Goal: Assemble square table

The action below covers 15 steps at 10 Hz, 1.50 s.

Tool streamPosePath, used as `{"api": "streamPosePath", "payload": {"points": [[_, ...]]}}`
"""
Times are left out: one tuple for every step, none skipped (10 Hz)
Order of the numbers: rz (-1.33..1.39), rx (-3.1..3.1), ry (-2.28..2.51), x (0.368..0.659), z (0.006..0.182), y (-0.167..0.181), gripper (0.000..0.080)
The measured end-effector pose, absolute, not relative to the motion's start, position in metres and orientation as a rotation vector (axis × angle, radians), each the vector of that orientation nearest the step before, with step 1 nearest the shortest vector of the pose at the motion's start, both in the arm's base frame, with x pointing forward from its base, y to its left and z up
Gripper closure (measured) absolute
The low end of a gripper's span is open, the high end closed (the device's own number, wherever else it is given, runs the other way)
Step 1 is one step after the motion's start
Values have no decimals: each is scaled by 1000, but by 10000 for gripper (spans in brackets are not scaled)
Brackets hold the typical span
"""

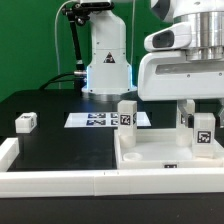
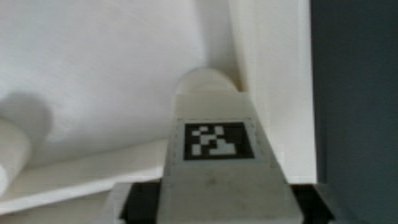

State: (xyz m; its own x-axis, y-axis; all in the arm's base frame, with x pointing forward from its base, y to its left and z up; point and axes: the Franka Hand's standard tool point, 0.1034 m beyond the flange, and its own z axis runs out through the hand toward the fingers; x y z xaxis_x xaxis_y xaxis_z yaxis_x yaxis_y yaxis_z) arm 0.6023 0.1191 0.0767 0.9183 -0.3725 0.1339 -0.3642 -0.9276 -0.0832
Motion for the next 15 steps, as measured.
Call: {"api": "streamPosePath", "payload": {"points": [[-223,-2979,746,602,76,119,509],[-219,-2935,897,601,76,118,509],[-215,-2890,1022,601,76,118,509],[-206,-2822,1181,601,76,118,509],[-197,-2758,1312,600,76,119,509],[-187,-2704,1413,600,76,119,509],[-162,-2633,1529,600,76,119,509],[-147,-2568,1614,600,76,118,509],[-141,-2527,1670,600,76,118,509],[-138,-2516,1682,600,75,118,499],[-141,-2559,1620,599,75,118,499],[-144,-2592,1571,599,75,118,319],[-151,-2656,1467,599,75,118,183],[-164,-2747,1309,600,75,118,183],[-175,-2825,1148,600,75,119,157]]}}
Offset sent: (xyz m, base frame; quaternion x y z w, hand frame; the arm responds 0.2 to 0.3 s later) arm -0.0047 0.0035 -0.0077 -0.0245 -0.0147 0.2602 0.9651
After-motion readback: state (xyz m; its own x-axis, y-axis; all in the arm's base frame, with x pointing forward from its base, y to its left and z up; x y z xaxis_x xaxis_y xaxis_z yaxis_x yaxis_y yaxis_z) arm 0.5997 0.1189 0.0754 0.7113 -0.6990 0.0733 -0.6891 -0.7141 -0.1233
